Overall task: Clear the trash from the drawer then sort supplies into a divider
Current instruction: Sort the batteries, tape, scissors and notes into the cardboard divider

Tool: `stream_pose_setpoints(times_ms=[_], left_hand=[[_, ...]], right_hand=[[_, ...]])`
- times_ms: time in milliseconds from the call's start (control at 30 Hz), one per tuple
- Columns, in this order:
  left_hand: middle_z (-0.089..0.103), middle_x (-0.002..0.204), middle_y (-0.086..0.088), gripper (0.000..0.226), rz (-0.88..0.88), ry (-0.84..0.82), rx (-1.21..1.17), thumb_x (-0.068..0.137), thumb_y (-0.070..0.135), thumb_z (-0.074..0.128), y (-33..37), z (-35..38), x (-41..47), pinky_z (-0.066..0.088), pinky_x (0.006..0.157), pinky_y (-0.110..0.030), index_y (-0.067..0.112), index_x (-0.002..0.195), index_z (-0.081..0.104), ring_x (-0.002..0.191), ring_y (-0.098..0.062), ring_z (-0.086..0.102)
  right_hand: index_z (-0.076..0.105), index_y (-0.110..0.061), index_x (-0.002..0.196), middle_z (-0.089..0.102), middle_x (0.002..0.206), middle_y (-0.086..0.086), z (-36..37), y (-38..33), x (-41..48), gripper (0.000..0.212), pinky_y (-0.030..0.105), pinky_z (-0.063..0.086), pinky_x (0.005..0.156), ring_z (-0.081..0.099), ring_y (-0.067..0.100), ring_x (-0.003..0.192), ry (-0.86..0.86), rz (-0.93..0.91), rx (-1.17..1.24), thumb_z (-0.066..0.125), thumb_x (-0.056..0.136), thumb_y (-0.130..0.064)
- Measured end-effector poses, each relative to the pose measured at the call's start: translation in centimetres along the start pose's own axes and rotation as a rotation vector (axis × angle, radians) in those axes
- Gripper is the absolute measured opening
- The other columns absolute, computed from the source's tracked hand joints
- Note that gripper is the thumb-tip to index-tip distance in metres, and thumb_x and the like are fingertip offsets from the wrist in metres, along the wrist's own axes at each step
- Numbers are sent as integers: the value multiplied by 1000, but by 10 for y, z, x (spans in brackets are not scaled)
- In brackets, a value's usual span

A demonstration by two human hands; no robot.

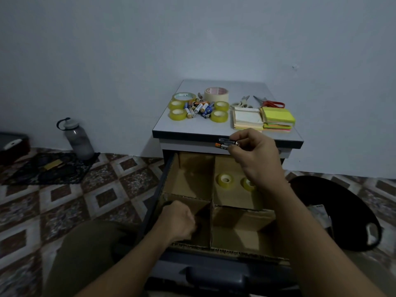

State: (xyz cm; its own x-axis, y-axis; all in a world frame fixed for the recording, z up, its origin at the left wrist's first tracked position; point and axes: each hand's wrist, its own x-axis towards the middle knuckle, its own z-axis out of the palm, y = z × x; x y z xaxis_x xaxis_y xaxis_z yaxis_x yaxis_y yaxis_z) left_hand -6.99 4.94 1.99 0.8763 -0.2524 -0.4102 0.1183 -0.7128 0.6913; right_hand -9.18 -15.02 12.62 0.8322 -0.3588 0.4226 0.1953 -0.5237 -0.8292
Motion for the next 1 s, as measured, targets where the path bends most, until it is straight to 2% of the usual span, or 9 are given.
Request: stream_pose_setpoints(times_ms=[133, 233, 400, 500, 667, 733, 800, 900, 1000], left_hand=[[64, 86, -15, 10, -220, -90, -307, 82, -8, 71, 9, 6, 13, 56, 55, -25, 1, 86, 66, 69, -22, 66], [62, 105, -15, 28, -253, -101, -308, 82, -5, 72, 11, 15, 16, 61, 63, -28, 2, 107, 60, 85, -22, 66], [64, 99, -16, 18, -245, -90, -249, 81, -2, 75, 10, 18, 19, 62, 73, -35, 5, 91, 61, 87, -23, 68], [64, 95, -10, 16, -221, -125, -249, 84, 1, 73, 10, 15, 18, 61, 78, -32, 10, 91, 63, 86, -20, 68], [59, 87, -9, 21, -167, -265, -153, 85, -10, 67, 10, 8, 19, 54, 55, -19, 10, 90, 63, 62, -11, 63], [64, 108, -14, 41, -122, -305, -51, 82, -8, 71, 6, 5, 21, 57, 63, -23, 5, 120, 63, 77, -17, 67], [58, 131, -17, 66, -88, -359, 4, 83, -3, 72, 4, -1, 22, 56, 63, -22, 9, 143, 47, 90, -20, 66], [53, 139, -14, 65, -39, -402, -7, 87, 3, 70, 5, -10, 17, 53, 62, -18, 13, 146, 44, 92, -16, 64], [61, 125, -5, 43, 8, -362, 30, 92, 17, 67, 12, -27, 7, 57, 70, -24, 20, 133, 56, 97, -16, 63]], right_hand=[[68, -25, 99, 68, 83, -4, 1, 4, -2, 15, 38, 59, 69, 66, 13, 76, 1, 24, -2, 72, 88, -15], [68, -24, 99, 68, 82, -1, 2, 8, -4, 14, 45, 59, 68, 66, 17, 76, -9, 40, 0, 72, 87, -16], [68, -23, 102, 68, 84, -1, 4, 10, -4, 16, 46, 59, 70, 66, 18, 78, -16, 58, -8, 71, 87, -16], [68, -23, 102, 68, 84, 0, 5, 9, -4, 17, 43, 59, 70, 66, 17, 78, -17, 60, -13, 71, 87, -16], [67, -24, 102, 67, 84, -2, 3, 10, -6, 17, 34, 57, 68, 65, 15, 78, -21, 71, 3, 71, 88, -16], [67, -25, 101, 68, 83, -2, 1, 12, -7, 16, 34, 58, 67, 65, 15, 76, -17, 75, 8, 71, 88, -16], [67, -26, 101, 68, 83, 0, 1, 13, -9, 16, 38, 59, 67, 65, 16, 76, -15, 81, 5, 71, 89, -16], [67, -26, 101, 69, 84, 1, 2, 14, -11, 17, 40, 60, 69, 66, 17, 78, -10, 90, 4, 70, 89, -15], [67, -25, 101, 68, 84, 0, 4, 15, -15, 16, 36, 59, 69, 66, 16, 79, -16, 103, 20, 71, 89, -15]])
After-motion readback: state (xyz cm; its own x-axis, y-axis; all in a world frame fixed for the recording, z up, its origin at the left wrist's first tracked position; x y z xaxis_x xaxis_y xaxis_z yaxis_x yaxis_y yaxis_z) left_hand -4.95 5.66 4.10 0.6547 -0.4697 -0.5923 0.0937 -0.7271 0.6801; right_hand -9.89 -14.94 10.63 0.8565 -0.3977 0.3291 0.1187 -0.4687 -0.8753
